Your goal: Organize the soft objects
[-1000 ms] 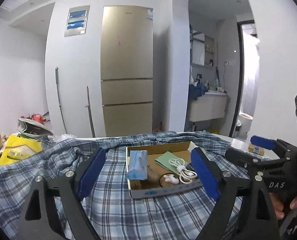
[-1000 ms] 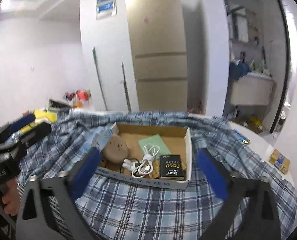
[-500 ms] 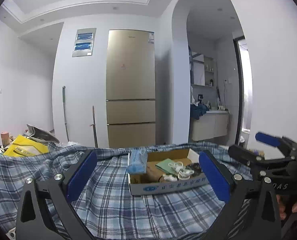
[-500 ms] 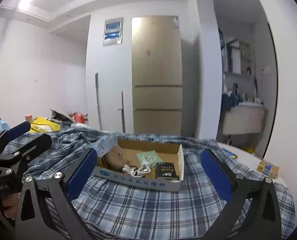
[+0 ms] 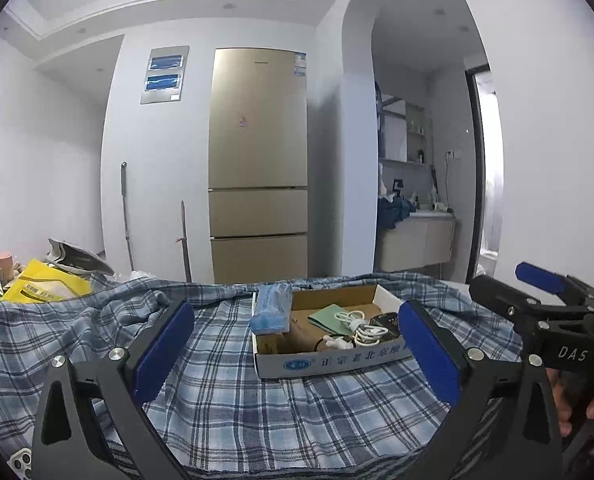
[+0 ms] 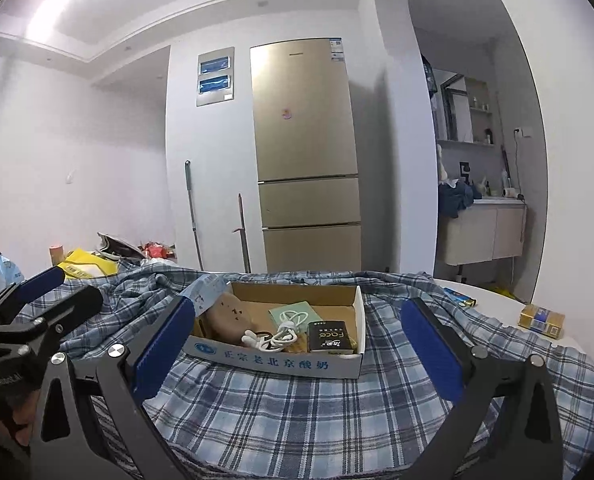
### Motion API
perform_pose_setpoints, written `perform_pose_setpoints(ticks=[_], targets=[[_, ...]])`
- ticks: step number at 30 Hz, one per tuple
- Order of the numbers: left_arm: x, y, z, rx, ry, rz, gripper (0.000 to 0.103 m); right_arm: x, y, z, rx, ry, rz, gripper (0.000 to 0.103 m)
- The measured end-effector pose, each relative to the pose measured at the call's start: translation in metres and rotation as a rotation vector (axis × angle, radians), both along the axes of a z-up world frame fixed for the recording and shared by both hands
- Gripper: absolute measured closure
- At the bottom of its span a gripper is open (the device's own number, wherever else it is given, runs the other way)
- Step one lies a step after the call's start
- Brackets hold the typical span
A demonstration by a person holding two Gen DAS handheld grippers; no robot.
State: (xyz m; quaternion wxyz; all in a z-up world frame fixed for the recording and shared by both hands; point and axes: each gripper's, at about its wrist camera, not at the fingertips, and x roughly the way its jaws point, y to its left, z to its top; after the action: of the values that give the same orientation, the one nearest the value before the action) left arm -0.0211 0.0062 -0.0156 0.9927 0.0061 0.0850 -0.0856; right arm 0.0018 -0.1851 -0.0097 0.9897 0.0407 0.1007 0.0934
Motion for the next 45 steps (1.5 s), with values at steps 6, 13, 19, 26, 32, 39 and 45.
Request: perform_pose_setpoints(ticks=[6,13,19,26,32,39,45], targets=[[-0.0052,-0.0036,0.0003,0.024,-0.026,0.011,0.0,-0.0026,0.0009,-0.0002,-0.008,-0.014,-0.008,0.0],[-0.0061,0.0005,0.0009,0.012,-0.032,0.03,0.0,-0.0063,0.0014,0.0008,-0.014,-0.021,-0.016,0.0],[-0.0057,0.003,0.0005,0.004,-0.03,0.038,0.0,-0.0059,-0.0005,0.0025,-0.012,-0.02,-0.024,0.0],[-0.0068,0.0,0.0001,0.021,-0.031,0.046,0.0,-0.005,0.003,0.0025,-0.029,-0.017,-0.023,0.0],[-0.0071,-0.0003,0.0005,0.016,-0.033,0.047,0.0,-0.0054,0.0036,0.0032,-0.03,-0.013,-0.023,0.0],[-0.0074,-0.0005,0.0008,0.017,-0.034,0.047,0.0,-0.0053,0.0037,0.0032,-0.03,-0.013,-0.023,0.0],[-0.0075,-0.0007,0.0006,0.017,-0.034,0.047,0.0,-0.0066,0.0031,0.004,-0.028,-0.017,-0.025,0.0]])
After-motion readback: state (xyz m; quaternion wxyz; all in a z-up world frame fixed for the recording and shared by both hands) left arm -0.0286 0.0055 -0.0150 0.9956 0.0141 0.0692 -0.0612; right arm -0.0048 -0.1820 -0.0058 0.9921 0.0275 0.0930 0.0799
